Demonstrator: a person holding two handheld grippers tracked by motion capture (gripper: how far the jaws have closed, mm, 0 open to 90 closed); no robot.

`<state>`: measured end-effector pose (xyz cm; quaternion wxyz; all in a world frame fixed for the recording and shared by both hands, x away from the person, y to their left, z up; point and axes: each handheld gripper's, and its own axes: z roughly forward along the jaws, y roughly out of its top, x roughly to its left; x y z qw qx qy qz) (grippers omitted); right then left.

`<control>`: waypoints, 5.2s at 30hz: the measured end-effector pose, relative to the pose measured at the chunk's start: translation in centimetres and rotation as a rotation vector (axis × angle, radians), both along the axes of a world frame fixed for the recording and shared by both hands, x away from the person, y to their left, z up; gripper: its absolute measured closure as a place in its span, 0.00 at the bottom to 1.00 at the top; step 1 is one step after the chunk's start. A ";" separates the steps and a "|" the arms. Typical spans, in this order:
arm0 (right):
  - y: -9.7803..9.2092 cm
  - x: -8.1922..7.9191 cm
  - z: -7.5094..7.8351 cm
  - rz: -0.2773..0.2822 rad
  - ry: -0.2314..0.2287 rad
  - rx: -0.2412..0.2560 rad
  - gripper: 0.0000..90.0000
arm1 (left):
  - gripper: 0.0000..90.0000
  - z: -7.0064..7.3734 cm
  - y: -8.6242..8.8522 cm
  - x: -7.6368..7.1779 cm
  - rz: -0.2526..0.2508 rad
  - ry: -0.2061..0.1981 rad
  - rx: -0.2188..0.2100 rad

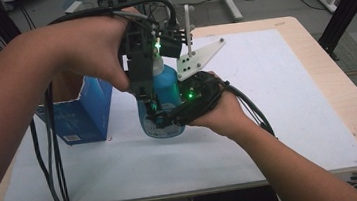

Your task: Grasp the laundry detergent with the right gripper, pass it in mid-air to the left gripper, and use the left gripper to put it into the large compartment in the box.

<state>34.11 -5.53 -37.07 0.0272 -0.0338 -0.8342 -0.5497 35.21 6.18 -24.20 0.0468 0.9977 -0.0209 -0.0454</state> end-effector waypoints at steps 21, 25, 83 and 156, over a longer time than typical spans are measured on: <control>0.1 0.1 -0.1 0.003 -0.001 0.007 0.51 | 0.25 0.0 -0.1 0.1 0.007 -0.010 0.019; 0.1 0.1 -0.1 0.000 0.000 0.006 0.51 | 0.28 0.1 -0.1 0.1 0.013 -0.005 0.019; -3.9 0.4 1.7 -0.057 -0.033 -0.083 0.15 | 0.44 1.0 1.3 0.5 0.082 -0.015 0.032; -9.6 2.4 10.1 -0.037 -0.143 -0.661 0.01 | 0.44 5.4 18.9 7.2 1.209 -0.005 0.081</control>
